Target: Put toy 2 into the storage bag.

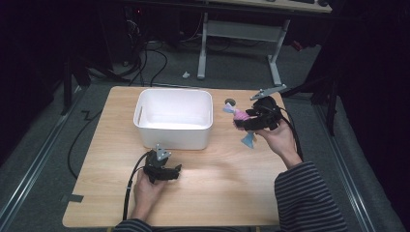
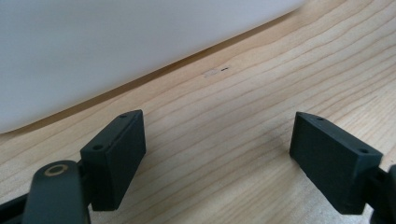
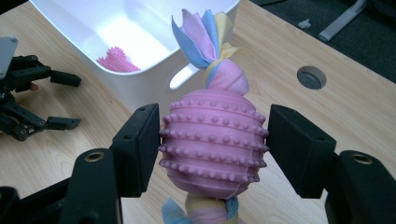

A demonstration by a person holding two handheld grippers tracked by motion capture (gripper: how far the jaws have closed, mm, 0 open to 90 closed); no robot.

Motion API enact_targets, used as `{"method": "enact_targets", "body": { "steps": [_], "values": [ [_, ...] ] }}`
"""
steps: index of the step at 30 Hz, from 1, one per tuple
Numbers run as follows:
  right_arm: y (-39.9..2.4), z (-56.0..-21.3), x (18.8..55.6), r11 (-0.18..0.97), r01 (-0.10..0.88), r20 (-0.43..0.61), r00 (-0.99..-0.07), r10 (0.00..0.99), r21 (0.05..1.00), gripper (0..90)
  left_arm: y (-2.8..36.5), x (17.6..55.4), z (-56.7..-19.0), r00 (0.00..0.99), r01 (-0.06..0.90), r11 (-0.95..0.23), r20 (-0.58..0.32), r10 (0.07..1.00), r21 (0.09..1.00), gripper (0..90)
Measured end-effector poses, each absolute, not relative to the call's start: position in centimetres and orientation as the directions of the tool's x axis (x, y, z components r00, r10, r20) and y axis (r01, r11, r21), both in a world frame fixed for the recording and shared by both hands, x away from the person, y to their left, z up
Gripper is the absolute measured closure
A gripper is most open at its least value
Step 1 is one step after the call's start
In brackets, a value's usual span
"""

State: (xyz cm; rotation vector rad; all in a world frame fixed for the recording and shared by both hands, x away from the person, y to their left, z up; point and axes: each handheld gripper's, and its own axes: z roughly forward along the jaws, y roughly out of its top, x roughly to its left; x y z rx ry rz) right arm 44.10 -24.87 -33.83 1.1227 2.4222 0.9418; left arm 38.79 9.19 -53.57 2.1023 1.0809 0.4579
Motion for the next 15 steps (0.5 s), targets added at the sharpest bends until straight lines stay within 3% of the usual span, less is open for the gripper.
{"method": "enact_targets", "body": {
  "steps": [15],
  "values": [
    [-21.8,-32.0,45.7,0.495,0.526,-0.018,-0.672,0.740,0.691,36.5,9.2,38.8,-53.6,0.583,0.556,-0.388,-0.013,0.812,0.735,19.6]
  ]
}}
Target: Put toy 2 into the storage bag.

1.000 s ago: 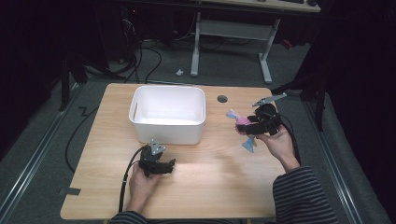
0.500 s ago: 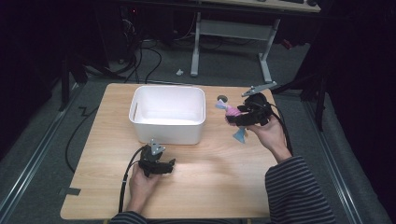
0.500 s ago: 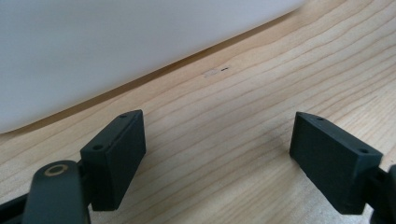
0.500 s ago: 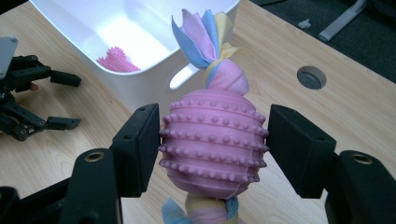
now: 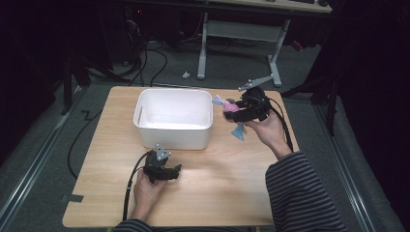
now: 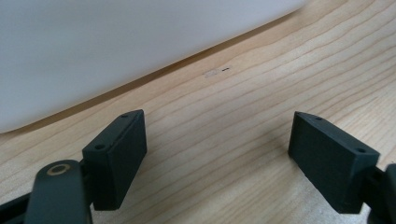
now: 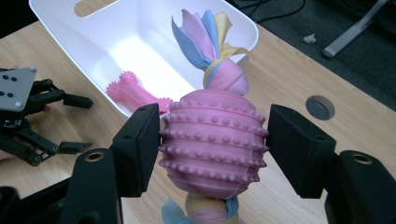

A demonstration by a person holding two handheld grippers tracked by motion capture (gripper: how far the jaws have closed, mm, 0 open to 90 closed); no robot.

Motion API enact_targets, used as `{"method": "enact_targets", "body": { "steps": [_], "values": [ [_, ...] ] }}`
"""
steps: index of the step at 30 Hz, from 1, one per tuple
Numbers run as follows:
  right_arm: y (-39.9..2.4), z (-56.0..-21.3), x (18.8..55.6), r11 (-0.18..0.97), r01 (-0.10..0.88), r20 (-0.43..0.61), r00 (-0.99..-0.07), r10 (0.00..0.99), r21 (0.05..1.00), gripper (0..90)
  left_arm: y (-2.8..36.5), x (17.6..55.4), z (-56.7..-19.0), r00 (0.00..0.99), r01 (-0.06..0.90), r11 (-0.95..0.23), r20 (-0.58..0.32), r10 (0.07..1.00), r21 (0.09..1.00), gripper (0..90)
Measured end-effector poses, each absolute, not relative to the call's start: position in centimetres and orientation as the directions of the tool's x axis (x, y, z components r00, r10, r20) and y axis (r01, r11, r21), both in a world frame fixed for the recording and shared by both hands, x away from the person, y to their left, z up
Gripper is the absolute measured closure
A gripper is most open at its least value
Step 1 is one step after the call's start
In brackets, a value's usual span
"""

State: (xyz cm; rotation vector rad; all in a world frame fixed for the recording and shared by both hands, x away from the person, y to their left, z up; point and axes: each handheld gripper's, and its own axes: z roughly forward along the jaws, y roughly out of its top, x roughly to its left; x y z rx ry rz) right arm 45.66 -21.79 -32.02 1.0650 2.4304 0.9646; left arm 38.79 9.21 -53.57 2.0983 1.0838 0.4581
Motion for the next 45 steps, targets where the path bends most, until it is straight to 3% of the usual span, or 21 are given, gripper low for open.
{"method": "enact_targets", "body": {
  "steps": [23,45],
  "values": [
    [-17.0,-31.1,48.2,0.530,0.497,-0.030,-0.710,0.704,0.687,36.5,9.2,38.8,-53.6,0.583,0.557,-0.387,-0.014,0.813,0.735,20.2],
    [-11.5,-32.9,50.1,0.607,0.471,-0.057,-0.759,0.649,0.639,36.3,9.2,38.8,-53.6,0.581,0.556,-0.389,-0.009,0.814,0.734,20.2]
  ]
}}
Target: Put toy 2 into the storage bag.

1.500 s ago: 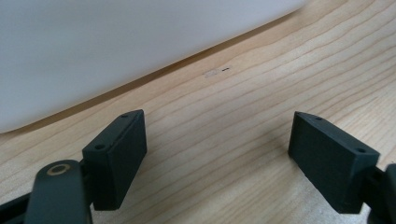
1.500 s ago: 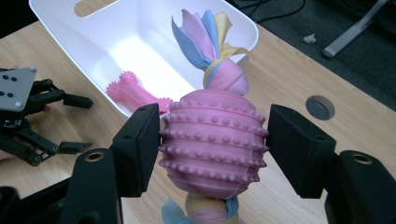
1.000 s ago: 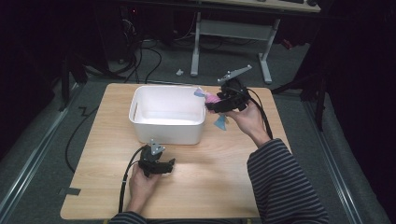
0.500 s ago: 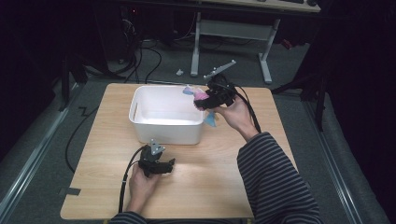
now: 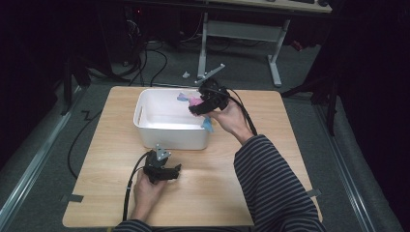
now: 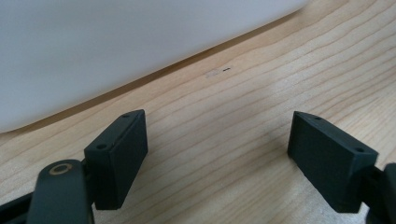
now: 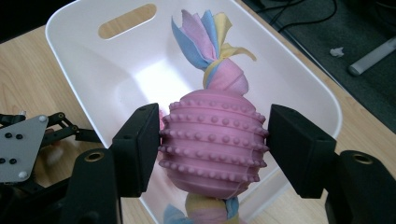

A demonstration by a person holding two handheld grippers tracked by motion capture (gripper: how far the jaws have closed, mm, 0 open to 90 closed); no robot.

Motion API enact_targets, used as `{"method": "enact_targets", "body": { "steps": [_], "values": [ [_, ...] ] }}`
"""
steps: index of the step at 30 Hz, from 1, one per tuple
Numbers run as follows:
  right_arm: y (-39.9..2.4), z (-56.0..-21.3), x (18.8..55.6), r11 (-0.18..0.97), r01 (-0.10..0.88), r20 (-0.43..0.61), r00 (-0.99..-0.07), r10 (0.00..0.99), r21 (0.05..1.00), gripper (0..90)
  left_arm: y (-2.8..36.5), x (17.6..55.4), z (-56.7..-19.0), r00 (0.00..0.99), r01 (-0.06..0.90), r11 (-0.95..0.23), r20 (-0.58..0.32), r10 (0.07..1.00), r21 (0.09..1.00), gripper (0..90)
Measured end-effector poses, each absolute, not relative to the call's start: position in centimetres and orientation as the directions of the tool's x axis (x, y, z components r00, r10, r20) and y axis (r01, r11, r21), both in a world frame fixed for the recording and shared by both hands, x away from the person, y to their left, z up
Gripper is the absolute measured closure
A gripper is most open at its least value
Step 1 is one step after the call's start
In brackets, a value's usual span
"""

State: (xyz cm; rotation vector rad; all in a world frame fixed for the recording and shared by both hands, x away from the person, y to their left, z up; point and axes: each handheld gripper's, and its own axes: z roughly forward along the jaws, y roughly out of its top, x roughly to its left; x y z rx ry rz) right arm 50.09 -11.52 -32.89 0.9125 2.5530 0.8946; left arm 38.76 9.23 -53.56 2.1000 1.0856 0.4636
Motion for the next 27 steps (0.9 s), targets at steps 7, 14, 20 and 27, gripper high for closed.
{"method": "enact_targets", "body": {
  "steps": [7,14,20,27],
  "values": [
    [-9.5,-33.9,49.9,0.651,0.458,-0.056,-0.791,0.609,0.605,36.2,9.2,38.8,-53.6,0.582,0.556,-0.389,-0.009,0.813,0.734,20.2],
    [-8.1,-34.9,49.6,0.684,0.443,-0.045,-0.821,0.570,0.579,36.1,9.2,38.8,-53.6,0.581,0.557,-0.386,-0.012,0.814,0.736,20.2],
    [-7.9,-35.3,49.2,0.696,0.446,-0.033,-0.829,0.558,0.563,35.6,9.2,38.8,-53.6,0.581,0.556,-0.388,-0.010,0.814,0.736,20.2],
    [-8.4,-35.1,49.1,0.683,0.457,-0.013,-0.826,0.564,0.570,28.6,9.2,38.8,-53.6,0.579,0.556,-0.384,-0.012,0.815,0.737,20.4]
  ]
}}
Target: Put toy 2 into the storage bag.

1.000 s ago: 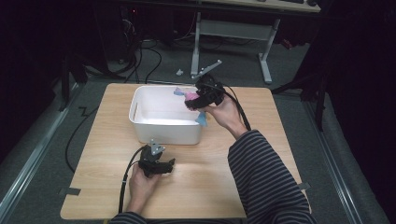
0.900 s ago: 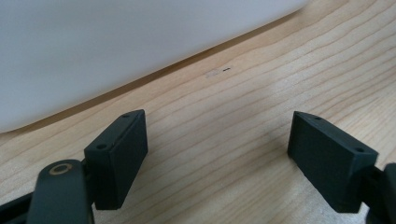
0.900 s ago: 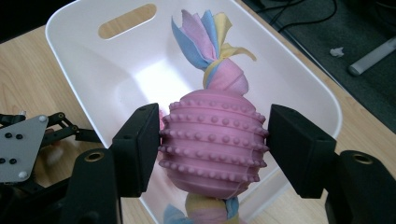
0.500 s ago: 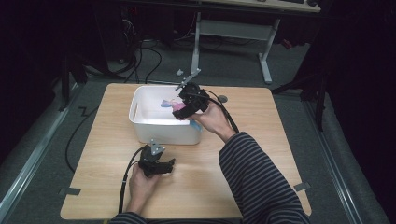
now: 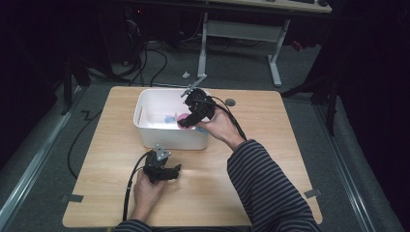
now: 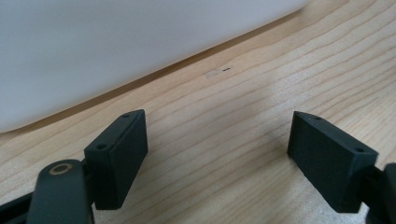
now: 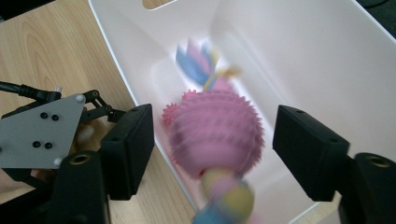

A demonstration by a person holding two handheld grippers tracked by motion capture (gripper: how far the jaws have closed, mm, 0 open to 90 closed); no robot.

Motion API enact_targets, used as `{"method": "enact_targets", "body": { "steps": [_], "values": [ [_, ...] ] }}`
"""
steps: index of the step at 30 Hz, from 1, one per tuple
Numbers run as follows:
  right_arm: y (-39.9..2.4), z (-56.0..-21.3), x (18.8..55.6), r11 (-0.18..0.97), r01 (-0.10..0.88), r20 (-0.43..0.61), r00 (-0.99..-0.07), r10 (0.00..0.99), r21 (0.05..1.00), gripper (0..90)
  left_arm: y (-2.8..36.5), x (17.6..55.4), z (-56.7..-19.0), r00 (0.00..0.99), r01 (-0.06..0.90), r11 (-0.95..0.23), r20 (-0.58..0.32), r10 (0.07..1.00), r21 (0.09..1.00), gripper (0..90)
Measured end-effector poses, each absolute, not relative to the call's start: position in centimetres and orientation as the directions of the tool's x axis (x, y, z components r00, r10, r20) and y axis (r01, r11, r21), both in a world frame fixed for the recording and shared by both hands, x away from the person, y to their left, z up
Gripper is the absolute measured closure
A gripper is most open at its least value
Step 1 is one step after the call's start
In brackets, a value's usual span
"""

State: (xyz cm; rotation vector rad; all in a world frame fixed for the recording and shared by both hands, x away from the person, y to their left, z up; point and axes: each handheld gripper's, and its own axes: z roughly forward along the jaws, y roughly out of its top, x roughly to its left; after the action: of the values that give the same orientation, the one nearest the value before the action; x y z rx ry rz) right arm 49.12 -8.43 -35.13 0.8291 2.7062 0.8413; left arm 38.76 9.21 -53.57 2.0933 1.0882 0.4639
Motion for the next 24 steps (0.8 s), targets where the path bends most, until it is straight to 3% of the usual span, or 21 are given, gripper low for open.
{"method": "enact_targets", "body": {
  "steps": [5,16,24],
  "values": [
    [-9.9,-34.9,48.1,0.664,0.455,-0.044,-0.805,0.591,0.594,28.4,9.2,38.7,-53.6,0.579,0.556,-0.385,-0.011,0.816,0.737,20.8],
    [-18.7,-35.6,44.6,0.506,0.490,0.010,-0.725,0.688,0.710,34.4,9.2,38.7,-53.6,0.579,0.557,-0.385,-0.012,0.815,0.736,20.8],
    [-23.5,-37.8,42.5,0.443,0.547,0.051,-0.668,0.742,0.710,35.5,9.2,38.7,-53.6,0.579,0.557,-0.385,-0.012,0.815,0.736,20.9]
  ]
}}
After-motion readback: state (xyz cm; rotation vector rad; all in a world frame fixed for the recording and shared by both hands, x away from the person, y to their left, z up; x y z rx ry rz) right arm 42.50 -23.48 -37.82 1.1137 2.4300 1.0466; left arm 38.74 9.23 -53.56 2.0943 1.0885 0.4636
